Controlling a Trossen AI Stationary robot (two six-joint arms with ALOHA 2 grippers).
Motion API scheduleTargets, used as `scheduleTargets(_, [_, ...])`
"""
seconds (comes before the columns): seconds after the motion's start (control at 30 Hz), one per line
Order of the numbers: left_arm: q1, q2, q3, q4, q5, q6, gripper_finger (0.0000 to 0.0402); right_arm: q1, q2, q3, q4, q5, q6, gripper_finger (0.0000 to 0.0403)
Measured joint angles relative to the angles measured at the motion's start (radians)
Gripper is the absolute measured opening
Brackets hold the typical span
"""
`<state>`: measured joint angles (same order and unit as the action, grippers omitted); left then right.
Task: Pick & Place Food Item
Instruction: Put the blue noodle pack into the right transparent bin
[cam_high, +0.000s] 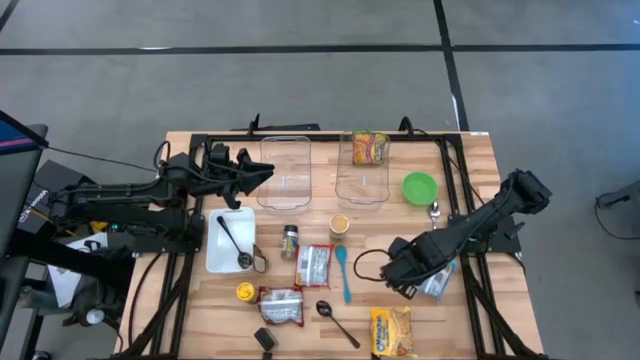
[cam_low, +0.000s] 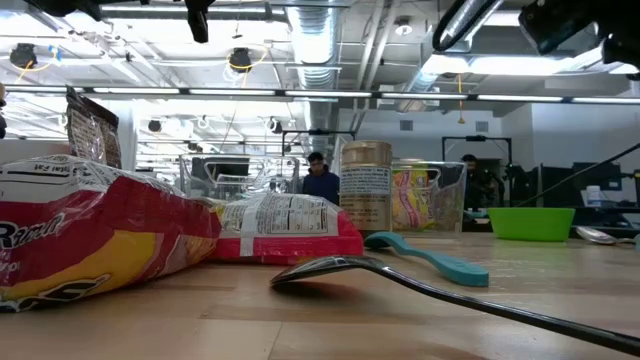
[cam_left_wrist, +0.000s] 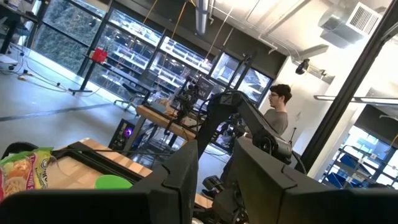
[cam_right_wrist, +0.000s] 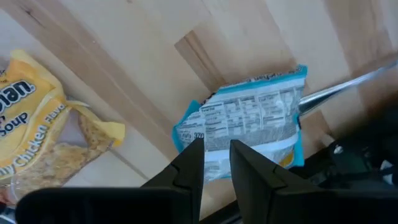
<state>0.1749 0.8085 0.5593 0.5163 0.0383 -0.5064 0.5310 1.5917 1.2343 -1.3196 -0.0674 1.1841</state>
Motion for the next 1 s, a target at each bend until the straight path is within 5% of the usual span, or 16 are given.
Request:
scheduleTargets(0.33, [0.0,0.0,0.0,-0.004,0.0,0.0,0.0102,0.001,0.0,0.0,-0.004,-0.108,0.119,0.0096])
scheduleTargets(0.63, [0.0,0.0,0.0,-0.007,0.0,0.0,0.0102,0.004,0.0,0.0,0.117,-0.115,0.513,0.015])
scheduleTargets(0.8, [0.0,0.0,0.0,-0.007,0.0,0.0,0.0102,0.011,0.05,0.0,0.194,-0.122,0.628,0.0145])
scheduleTargets(1.0, [0.0,0.0,0.0,-0.011,0.0,0.0,0.0102,0.027,0.169,-0.001,0.181,-0.168,0.586,0.0116])
